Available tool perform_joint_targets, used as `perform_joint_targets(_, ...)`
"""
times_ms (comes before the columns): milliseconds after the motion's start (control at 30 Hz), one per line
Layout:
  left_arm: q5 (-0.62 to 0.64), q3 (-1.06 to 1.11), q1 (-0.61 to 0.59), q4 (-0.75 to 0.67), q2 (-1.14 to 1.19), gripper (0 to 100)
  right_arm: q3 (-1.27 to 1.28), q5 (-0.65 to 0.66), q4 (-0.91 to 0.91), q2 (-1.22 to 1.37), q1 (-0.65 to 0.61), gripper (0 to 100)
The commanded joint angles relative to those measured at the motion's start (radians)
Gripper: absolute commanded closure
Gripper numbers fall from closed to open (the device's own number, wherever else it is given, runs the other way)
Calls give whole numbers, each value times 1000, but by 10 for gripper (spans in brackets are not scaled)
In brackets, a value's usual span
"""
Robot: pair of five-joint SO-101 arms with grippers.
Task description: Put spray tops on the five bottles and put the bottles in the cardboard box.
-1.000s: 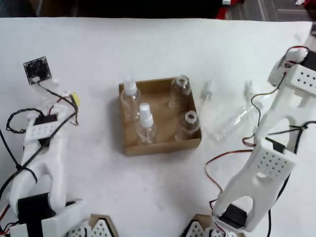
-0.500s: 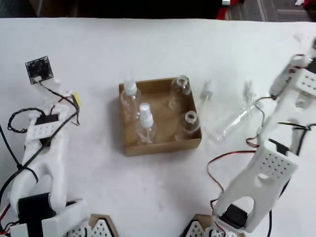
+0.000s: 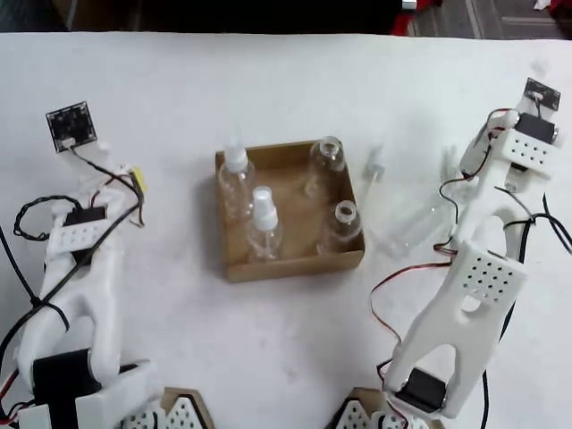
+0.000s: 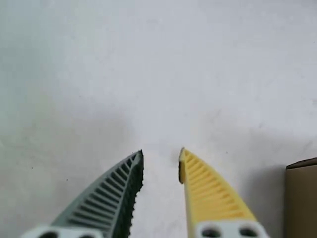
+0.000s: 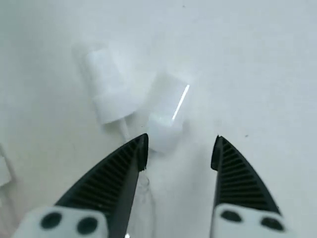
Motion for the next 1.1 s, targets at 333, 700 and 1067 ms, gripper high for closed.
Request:
perform_joint_targets(333,-9,-55,15,-23,-2,883,-9,-11,-122,76,30,963)
perform_joint_targets(700,-9,-55,15,-23,-2,883,-138,-11,110,-209,130,981)
perform_joint_targets(1067,-9,-54,15,-23,-2,883,-310,-9,162,-444,252,981)
